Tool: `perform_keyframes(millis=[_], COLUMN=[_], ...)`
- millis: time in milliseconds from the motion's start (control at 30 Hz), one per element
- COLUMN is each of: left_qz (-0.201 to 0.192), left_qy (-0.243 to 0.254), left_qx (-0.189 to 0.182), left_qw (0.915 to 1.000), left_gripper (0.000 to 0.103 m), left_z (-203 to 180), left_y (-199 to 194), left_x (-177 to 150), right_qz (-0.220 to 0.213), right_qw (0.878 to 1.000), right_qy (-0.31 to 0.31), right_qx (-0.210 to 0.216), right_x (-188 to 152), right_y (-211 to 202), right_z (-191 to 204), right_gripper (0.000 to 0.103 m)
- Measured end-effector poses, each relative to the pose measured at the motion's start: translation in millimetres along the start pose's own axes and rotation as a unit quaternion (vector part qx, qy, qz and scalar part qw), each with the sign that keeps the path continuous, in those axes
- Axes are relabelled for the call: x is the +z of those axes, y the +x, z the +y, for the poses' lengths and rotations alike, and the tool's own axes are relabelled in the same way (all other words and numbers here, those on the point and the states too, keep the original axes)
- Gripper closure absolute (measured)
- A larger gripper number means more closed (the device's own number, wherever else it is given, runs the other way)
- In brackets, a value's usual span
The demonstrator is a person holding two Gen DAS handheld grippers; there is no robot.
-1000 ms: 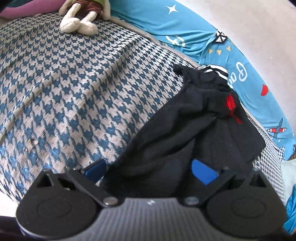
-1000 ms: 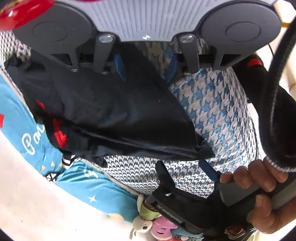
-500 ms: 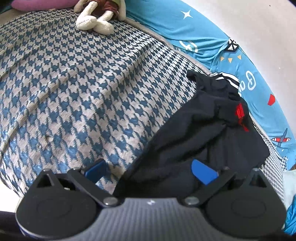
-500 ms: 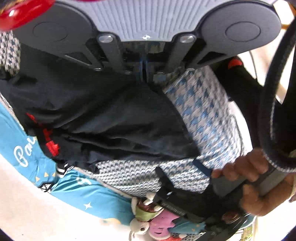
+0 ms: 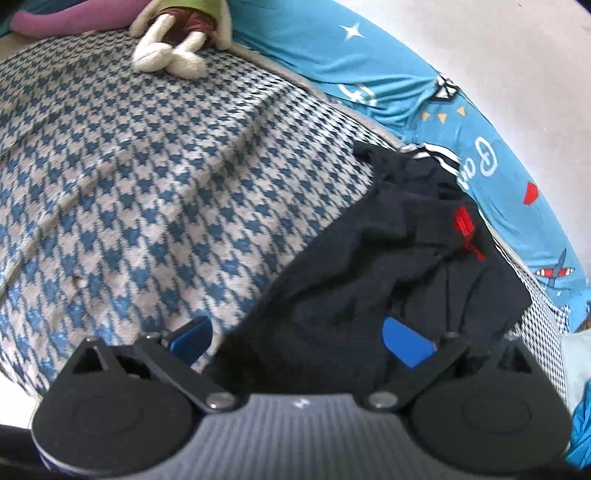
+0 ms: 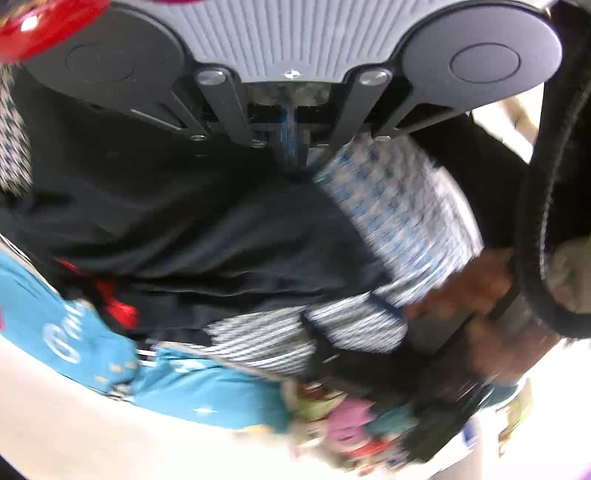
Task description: Fold clothes
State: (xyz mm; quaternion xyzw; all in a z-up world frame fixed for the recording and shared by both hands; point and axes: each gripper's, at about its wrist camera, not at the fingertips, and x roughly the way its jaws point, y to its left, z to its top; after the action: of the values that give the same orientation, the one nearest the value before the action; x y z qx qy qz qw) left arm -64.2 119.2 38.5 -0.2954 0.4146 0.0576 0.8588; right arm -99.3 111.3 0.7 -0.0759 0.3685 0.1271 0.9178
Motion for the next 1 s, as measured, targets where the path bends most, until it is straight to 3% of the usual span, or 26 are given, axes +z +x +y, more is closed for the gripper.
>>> perform_keyframes(millis=[133,267,367,433,500,600,733,933,967,1000], left_qz=[0.000,0.004,0.010,0.013,0.016,0.021,0.027,0.035,0.035,0.035], left_qy=[0.021,0.031,0.036,0.040,0.044,0.051,0.058,0.070,0.074,0.079], left_qx=[-0.001,-0.006,-0.013,-0.015,-0.019,-0.024,-0.027,-0.023,-0.020,-0.017], left_qw=[0.9998,0.9995,0.9992,0.9990,0.9987,0.9982,0.9976,0.9966,0.9964,0.9962], left_gripper=[0.000,0.000,0.000,0.000,0.000,0.000,0.000,0.000,0.000,0.000], left_z=[-13.2,-23.0,-30.2,-35.1,-39.6,-46.7,-53.9,-61.1,-62.1,-63.0], left_y=[4.3,7.5,11.1,12.8,14.4,17.4,21.5,26.8,27.2,27.4], left_x=[-3.2,-5.9,-8.0,-9.7,-11.4,-14.5,-18.6,-25.7,-27.0,-28.2], right_qz=[-0.017,-0.036,-0.050,-0.057,-0.059,-0.049,-0.030,-0.022,-0.024,-0.021], right_qw=[0.996,0.983,0.966,0.950,0.932,0.912,0.902,0.884,0.883,0.885], right_qy=[0.075,0.149,0.207,0.245,0.281,0.320,0.349,0.414,0.413,0.406], right_qx=[-0.045,-0.100,-0.149,-0.186,-0.222,-0.251,-0.253,-0.218,-0.221,-0.226], right_x=[3.1,0.7,-3.8,-9.6,-16.1,-24.4,-32.7,-46.0,-45.9,-45.1], right_y=[-7.3,-16.1,-23.2,-32.2,-38.6,-42.2,-37.7,-23.9,-22.7,-21.8], right_z=[-27.3,-55.4,-78.5,-90.0,-102.3,-117.1,-126.7,-140.9,-140.7,-140.3], right_gripper=[0.098,0.094,0.090,0.084,0.070,0.066,0.061,0.061,0.066,0.082])
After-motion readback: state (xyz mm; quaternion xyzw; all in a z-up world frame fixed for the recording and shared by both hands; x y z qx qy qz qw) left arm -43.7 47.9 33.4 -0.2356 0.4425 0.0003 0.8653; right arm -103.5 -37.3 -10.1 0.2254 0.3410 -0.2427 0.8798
